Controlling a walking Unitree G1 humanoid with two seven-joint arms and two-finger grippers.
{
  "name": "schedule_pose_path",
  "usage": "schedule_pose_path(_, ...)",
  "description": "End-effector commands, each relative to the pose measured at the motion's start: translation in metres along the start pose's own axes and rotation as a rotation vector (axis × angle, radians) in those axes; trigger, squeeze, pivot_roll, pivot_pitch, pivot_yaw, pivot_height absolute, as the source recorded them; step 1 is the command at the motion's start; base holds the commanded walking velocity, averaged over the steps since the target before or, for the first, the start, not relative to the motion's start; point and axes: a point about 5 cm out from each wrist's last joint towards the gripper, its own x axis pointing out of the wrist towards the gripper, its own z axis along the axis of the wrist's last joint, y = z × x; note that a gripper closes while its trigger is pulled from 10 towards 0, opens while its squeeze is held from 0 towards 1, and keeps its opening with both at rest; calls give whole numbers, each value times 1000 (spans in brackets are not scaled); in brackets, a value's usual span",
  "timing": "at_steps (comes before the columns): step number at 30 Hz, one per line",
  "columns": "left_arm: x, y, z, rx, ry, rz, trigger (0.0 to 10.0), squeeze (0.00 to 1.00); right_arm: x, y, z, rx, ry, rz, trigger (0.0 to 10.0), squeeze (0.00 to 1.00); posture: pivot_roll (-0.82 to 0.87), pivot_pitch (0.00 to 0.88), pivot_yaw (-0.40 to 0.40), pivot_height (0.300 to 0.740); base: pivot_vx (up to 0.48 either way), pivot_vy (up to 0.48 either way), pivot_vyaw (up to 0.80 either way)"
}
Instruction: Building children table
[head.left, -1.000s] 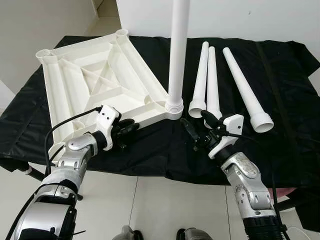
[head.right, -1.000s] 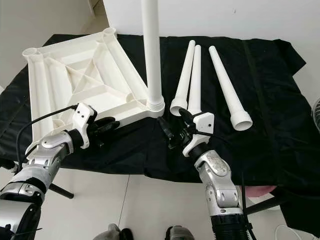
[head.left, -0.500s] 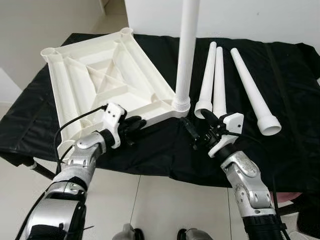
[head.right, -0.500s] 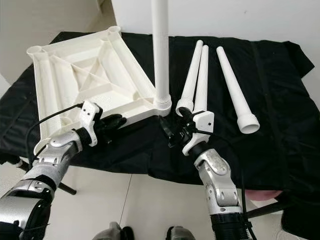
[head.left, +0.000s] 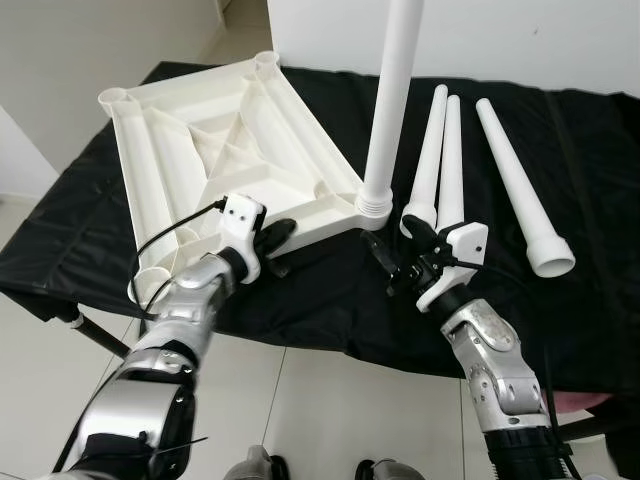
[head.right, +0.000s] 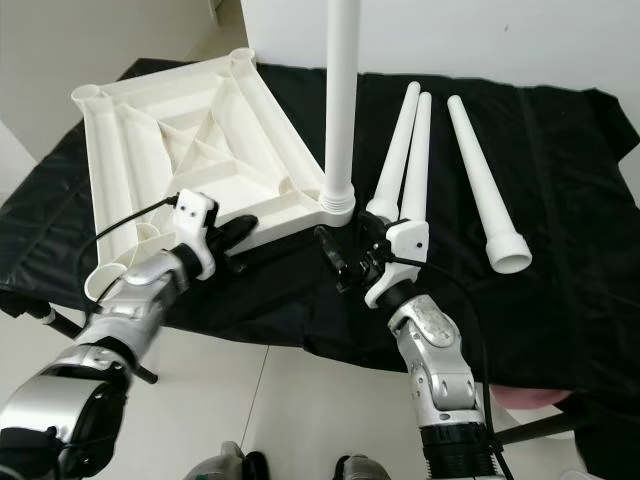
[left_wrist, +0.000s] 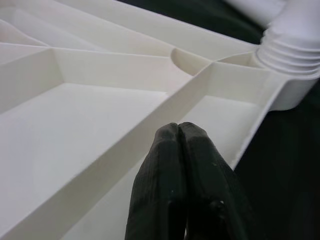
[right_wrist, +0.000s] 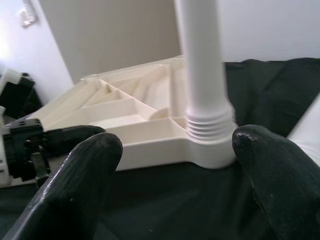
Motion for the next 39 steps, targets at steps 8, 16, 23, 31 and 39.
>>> schedule_pose_path(8,-15,13,-11,11,35,-31,10000,251,-1,1,-3,9,4,-7,10000,0,-87,127,89,740,0,0,0)
schedule_pose_path(16,-27,19,-3,6,-36,-120,10000,0,1,2,-3,13,0,-4,10000,0,-80,122,86,740,0,0,0)
schedule_pose_path(23,-52,33,13,24,-116,-198,10000,0,2,1,-3,14,-5,-5,10000,0,-80,122,86,740,0,0,0)
schedule_pose_path(31,-67,48,23,111,-124,-145,10000,1000,2,2,-4,16,-2,-5,10000,0,-75,116,84,740,0,0,0)
schedule_pose_path(39,-79,75,21,243,-21,-49,10000,0,2,1,-5,10,4,-5,10000,0,-71,111,79,740,0,0,0)
